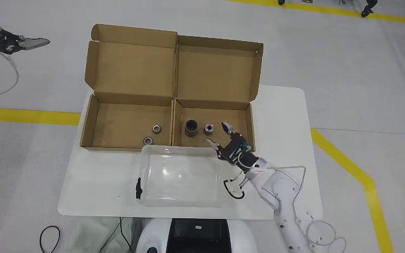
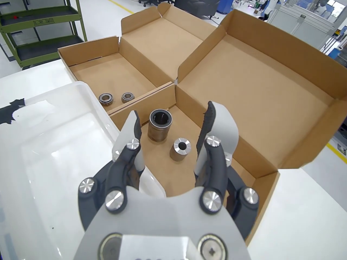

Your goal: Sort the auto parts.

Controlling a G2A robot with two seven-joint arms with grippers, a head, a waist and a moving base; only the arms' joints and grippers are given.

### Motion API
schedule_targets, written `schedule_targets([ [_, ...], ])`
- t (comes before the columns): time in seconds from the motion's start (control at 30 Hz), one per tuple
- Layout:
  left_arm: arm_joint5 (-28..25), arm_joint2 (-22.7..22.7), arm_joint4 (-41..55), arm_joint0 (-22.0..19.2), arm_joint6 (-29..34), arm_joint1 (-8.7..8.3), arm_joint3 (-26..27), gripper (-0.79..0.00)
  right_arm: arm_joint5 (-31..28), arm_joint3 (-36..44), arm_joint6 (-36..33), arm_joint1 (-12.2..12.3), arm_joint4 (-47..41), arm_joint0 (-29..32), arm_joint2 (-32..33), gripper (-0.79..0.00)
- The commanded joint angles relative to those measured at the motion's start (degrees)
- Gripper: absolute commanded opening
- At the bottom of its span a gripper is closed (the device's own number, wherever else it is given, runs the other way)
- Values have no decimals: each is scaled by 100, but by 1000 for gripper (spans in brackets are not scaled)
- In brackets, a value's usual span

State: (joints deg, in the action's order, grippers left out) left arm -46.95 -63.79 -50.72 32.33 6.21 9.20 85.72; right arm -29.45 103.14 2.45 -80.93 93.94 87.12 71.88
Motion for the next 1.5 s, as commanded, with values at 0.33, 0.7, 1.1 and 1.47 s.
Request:
schedule_targets([
  [0.33,0,0,0,0,0,0,0,0,205,645,121,170,5,809,569,0],
  [0.7,0,0,0,0,0,0,0,0,568,1244,357,291,-6,1677,1053,0],
  [1.1,0,0,0,0,0,0,0,0,1182,2105,861,387,-85,2930,1803,0],
  [1.47,0,0,0,0,0,0,0,0,1539,2761,1143,429,-83,3881,2222,0],
])
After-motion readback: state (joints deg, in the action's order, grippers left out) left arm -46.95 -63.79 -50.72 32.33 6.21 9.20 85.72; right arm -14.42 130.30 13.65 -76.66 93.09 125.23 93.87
